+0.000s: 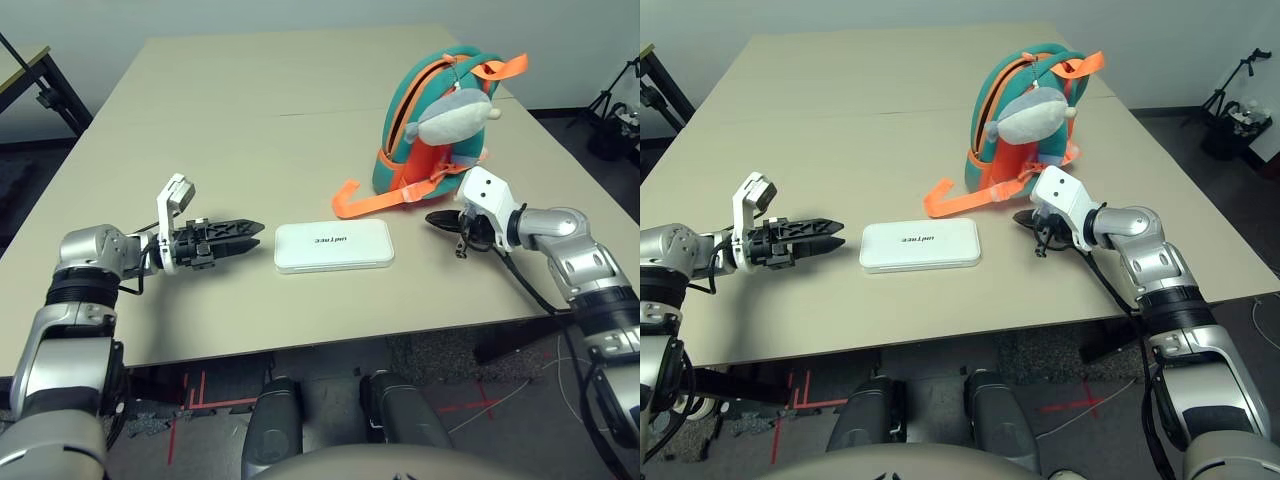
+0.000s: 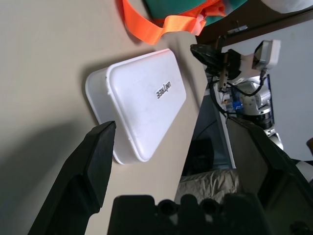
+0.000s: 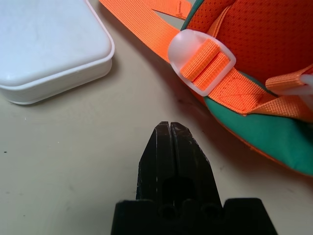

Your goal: Put the pencil case into the backpack and zip it.

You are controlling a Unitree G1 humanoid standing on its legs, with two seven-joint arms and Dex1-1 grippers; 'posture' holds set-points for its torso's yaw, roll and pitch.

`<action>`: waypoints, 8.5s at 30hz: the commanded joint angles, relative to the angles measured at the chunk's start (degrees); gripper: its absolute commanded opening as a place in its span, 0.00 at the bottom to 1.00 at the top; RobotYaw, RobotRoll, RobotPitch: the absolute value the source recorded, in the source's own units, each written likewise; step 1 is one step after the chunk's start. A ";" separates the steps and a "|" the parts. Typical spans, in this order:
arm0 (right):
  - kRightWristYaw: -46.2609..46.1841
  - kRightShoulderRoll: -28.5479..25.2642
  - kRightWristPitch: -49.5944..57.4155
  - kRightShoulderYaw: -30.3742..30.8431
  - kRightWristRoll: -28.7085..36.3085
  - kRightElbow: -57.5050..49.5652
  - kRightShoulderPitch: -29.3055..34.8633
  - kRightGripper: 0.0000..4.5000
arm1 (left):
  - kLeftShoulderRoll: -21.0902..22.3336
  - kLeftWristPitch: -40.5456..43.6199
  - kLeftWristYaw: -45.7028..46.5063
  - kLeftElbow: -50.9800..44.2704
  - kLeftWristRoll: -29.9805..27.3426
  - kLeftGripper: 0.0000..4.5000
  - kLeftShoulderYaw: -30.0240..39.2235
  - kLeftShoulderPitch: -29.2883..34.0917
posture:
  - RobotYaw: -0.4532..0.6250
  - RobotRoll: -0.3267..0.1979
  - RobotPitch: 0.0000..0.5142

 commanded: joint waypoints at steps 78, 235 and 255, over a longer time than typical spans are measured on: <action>1.08 16.77 -2.65 9.52 -8.69 4.77 -4.35 0.01 | -6.71 -3.33 -3.51 8.78 15.03 1.00 -3.15 -2.93 | 0.32 0.62 0.15; -9.97 1.75 20.84 -19.86 14.73 -7.77 0.88 1.00 | -5.29 -16.60 24.73 -22.21 2.67 0.29 20.27 -3.65 | 0.35 0.62 0.14; -23.41 11.37 4.27 -18.80 10.74 17.18 -11.55 0.44 | -9.14 -22.51 29.21 -28.49 1.92 0.29 18.71 -0.37 | 0.37 0.62 0.12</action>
